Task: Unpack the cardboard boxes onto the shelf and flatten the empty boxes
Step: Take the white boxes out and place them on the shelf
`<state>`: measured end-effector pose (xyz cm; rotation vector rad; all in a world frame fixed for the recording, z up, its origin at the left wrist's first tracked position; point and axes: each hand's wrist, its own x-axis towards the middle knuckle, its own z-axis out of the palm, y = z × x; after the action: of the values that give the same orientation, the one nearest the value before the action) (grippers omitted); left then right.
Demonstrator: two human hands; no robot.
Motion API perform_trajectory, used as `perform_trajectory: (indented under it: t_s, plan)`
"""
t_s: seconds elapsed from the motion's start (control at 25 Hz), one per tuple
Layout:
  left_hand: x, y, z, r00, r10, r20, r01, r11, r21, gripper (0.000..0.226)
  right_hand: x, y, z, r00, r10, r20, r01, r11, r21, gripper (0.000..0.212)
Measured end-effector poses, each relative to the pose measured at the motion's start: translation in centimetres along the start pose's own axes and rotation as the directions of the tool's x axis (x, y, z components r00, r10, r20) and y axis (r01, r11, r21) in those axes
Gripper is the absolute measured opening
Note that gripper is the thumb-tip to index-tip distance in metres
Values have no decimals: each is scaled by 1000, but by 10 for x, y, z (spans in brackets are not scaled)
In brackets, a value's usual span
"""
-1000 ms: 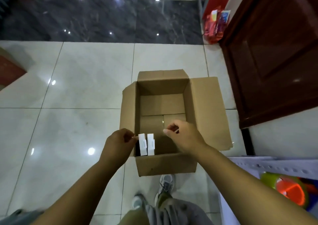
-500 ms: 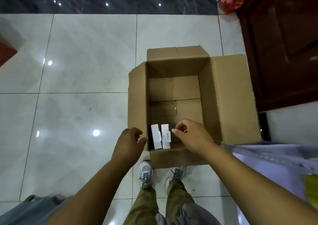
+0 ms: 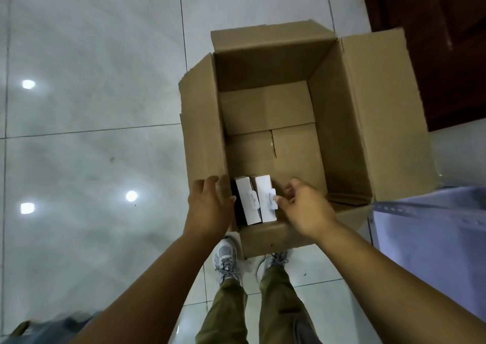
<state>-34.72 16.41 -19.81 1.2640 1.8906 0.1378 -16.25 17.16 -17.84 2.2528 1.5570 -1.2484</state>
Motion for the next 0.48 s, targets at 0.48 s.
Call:
perform_trajectory:
  t_s: [0.48]
  plan:
    - [15, -23, 35, 991, 128, 34, -126, 991, -41, 61, 33, 16, 45, 995, -102, 14, 102, 995, -20, 52]
